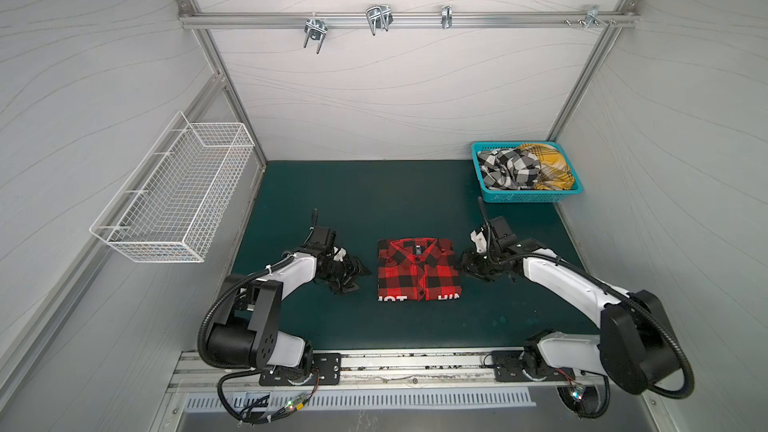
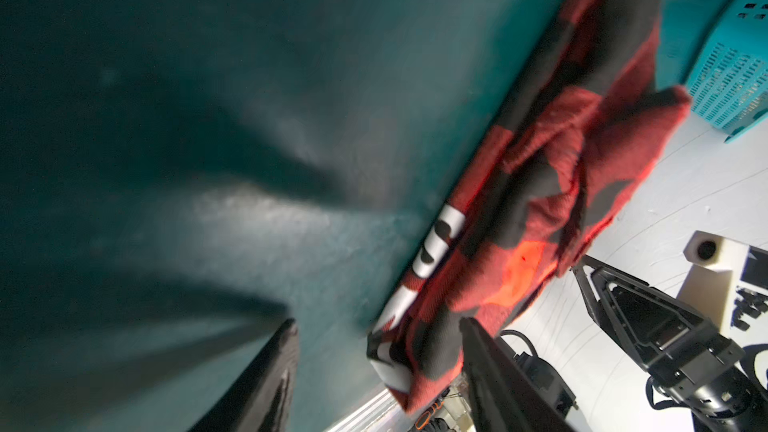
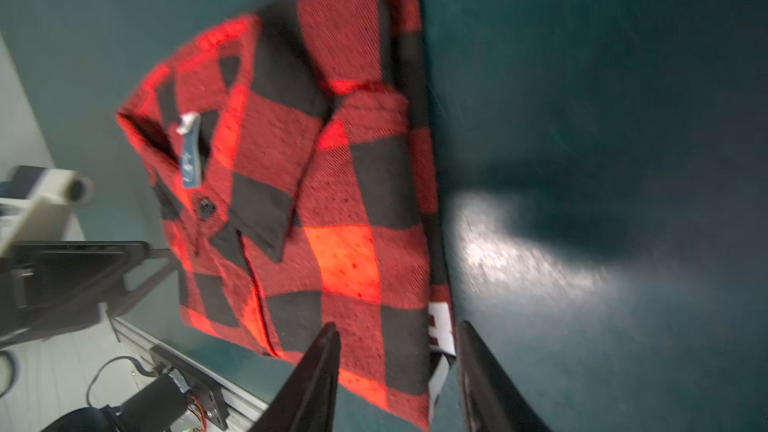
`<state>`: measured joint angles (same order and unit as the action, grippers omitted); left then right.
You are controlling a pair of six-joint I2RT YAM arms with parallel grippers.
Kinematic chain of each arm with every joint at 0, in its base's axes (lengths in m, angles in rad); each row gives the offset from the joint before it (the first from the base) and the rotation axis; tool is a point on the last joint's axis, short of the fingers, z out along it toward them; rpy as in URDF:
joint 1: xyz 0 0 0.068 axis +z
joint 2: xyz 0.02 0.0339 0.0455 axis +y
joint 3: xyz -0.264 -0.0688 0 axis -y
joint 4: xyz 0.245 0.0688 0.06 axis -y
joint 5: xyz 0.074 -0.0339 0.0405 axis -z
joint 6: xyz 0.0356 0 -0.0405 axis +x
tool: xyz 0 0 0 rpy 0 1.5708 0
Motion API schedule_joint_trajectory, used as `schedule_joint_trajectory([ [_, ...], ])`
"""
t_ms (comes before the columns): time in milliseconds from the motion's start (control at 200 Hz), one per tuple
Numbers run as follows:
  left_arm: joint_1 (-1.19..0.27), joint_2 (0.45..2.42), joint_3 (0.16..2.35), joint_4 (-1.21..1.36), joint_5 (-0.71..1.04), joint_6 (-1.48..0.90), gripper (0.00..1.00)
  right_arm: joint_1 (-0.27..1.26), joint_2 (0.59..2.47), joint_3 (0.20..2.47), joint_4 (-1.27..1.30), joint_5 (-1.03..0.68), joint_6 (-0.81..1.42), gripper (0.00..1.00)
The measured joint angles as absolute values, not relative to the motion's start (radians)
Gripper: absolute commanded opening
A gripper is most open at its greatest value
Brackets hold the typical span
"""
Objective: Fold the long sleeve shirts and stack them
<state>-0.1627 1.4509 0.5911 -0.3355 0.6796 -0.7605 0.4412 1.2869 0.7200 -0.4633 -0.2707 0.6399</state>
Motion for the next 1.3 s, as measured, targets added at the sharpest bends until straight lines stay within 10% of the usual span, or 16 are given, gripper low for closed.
schedule_joint_trajectory([
  [760,-0.270,1.580,0.611,-0.059,0.724,-0.894,0.55,0.424,1.451,0.749,-0.418,-0.342,0.635,0.42],
  [1301,-0.309,1.686,0.653,0.036,0.751,-0.928,0.25,0.423,1.600,0.818,-0.420,-0.384,0.627,0.39],
])
